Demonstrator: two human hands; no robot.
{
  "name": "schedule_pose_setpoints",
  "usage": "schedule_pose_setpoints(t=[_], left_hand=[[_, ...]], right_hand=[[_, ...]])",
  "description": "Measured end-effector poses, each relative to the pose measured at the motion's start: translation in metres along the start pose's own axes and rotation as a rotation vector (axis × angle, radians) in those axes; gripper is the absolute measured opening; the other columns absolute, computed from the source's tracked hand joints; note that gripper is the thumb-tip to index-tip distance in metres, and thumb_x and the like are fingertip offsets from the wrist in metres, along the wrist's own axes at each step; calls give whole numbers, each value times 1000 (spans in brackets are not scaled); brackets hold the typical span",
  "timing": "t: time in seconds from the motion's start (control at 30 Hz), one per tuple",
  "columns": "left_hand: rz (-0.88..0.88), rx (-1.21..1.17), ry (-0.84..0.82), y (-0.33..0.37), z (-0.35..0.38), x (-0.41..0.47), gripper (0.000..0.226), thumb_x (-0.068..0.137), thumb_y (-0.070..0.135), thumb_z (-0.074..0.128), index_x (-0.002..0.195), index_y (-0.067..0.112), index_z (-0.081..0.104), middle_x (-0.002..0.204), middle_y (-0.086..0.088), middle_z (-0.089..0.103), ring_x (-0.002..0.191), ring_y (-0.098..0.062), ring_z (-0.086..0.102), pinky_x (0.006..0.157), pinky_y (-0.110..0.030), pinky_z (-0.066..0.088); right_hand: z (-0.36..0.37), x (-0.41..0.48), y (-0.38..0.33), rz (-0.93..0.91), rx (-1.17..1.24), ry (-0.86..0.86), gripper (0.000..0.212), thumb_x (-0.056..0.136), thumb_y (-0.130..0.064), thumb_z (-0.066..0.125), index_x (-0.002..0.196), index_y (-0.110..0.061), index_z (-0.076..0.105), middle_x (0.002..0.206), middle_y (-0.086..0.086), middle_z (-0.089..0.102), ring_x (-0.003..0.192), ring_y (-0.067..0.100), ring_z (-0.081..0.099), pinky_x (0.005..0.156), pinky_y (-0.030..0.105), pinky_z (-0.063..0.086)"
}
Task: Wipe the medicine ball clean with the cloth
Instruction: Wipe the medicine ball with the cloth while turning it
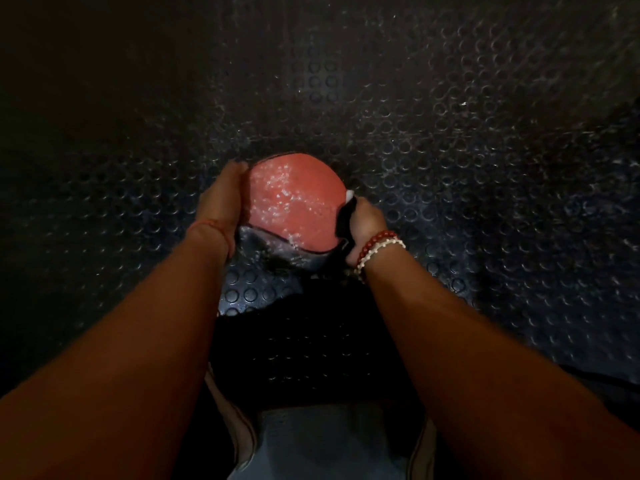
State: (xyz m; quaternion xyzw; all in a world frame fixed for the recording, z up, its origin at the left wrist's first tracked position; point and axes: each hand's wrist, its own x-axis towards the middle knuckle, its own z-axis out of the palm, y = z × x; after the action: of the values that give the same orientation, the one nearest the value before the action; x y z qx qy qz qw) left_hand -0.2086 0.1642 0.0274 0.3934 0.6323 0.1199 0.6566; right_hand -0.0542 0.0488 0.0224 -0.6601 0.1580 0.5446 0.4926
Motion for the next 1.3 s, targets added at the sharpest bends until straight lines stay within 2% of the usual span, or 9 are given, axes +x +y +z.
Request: schedule_pose_setpoints(t=[0.2, 0.4, 0.6, 0.73, 0.87, 1.0, 1.1, 1.17, 1.3], left_hand=[[229, 470, 198, -7, 9, -24, 82, 75, 68, 29, 128, 15, 61, 128, -23, 60, 119, -40, 55, 105, -52, 41], [276, 100, 293, -7, 27, -32, 72, 65, 69, 54, 120, 24, 69, 122, 1, 65, 114, -15, 61, 105, -36, 45], [323, 27, 255, -10, 25, -22, 36, 99, 34, 49, 125, 14, 65, 121, -1, 66, 103, -7, 57, 84, -2, 37], [310, -18, 305, -12, 21, -16, 38, 104, 30, 40, 129, 10, 60, 128, -7, 63, 113, -15, 54, 71, 10, 23], [318, 110, 310, -9, 31, -20, 32, 92, 42, 56, 114, 22, 68, 99, 14, 67, 101, -8, 61, 90, -24, 44], [299, 131, 360, -4, 38, -19, 27, 92, 42, 58, 110, 25, 69, 92, 15, 63, 87, -1, 57, 70, -15, 39], [278, 142, 350, -1, 38, -13, 25, 91, 45, 58, 96, 24, 70, 84, 12, 65, 78, -1, 56, 65, -17, 38], [285, 162, 344, 1, 37, -12, 33, 90, 48, 57, 92, 19, 71, 82, 7, 67, 75, -5, 56, 65, -20, 39], [296, 156, 318, -1, 34, -10, 30, 91, 47, 56, 83, 20, 67, 75, 8, 63, 71, -6, 54, 65, -23, 40]], right_hand=[[1, 4, 1, -27, -134, 104, 37, 96, -32, 47, 111, -4, 65, 119, 10, 62, 108, 27, 60, 96, 38, 48], [13, -37, 47, -716, -406, 229, 52, 95, -35, 40, 138, -8, 49, 145, 12, 43, 134, 23, 38, 112, 31, 28], [13, -28, 35, -1072, -803, 135, 54, 92, -37, 41, 141, -15, 47, 153, 6, 37, 145, 32, 23, 118, 42, 19], [23, -2, -6, -974, -836, -15, 41, 94, -31, 46, 131, -17, 59, 142, 4, 51, 133, 25, 43, 112, 33, 31], [20, 17, -40, -504, -626, -115, 28, 100, -20, 42, 109, -9, 66, 116, 10, 65, 112, 27, 59, 88, 24, 40], [1, 15, -20, -301, -313, 35, 34, 103, -18, 37, 118, -2, 62, 123, 14, 61, 119, 29, 54, 82, 22, 36], [4, -7, 19, -419, -187, 180, 35, 100, -27, 41, 112, -6, 65, 122, 12, 60, 115, 24, 54, 96, 30, 40], [10, -25, 41, -613, -401, 229, 49, 97, -34, 37, 137, -8, 50, 144, 12, 44, 132, 23, 41, 111, 34, 31], [16, -36, 34, -945, -714, 178, 55, 92, -34, 39, 143, -12, 44, 154, 10, 33, 144, 29, 24, 120, 43, 18]])
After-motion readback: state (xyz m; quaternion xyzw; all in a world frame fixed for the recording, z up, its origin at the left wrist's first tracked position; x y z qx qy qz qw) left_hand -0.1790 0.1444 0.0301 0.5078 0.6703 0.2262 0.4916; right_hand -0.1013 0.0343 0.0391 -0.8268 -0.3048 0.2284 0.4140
